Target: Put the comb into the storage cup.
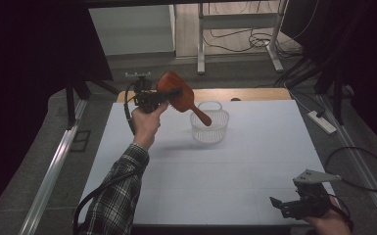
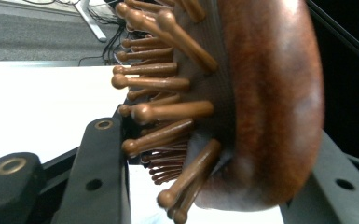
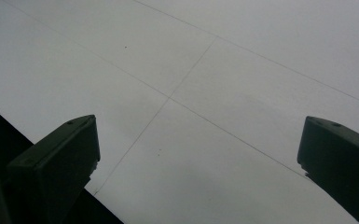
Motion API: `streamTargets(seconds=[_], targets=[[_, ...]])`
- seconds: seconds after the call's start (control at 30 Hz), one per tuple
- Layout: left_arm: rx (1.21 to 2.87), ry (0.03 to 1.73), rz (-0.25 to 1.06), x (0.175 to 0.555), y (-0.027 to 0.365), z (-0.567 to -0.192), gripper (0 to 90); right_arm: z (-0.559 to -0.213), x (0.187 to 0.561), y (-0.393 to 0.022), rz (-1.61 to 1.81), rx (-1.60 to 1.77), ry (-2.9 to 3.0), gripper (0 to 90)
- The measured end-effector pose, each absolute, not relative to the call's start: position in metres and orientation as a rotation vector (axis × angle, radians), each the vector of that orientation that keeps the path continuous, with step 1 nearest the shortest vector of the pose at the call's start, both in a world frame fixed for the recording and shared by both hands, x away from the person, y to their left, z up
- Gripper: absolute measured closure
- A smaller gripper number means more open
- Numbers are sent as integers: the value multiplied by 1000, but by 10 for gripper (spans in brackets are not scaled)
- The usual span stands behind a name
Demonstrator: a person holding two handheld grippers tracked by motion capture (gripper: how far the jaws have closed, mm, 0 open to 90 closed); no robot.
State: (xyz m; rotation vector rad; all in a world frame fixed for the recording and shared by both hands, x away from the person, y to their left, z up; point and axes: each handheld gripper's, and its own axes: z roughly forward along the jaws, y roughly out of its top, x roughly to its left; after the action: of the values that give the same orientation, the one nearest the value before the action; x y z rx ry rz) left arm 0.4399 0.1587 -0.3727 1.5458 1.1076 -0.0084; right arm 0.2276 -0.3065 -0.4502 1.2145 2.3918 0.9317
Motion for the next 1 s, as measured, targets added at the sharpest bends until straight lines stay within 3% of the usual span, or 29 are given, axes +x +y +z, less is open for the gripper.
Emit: streamTargets(seconds=[1.0], targets=[[1609,1118,-14,460,113,-397,534,-451,228,-306,914,1212,2399,0]])
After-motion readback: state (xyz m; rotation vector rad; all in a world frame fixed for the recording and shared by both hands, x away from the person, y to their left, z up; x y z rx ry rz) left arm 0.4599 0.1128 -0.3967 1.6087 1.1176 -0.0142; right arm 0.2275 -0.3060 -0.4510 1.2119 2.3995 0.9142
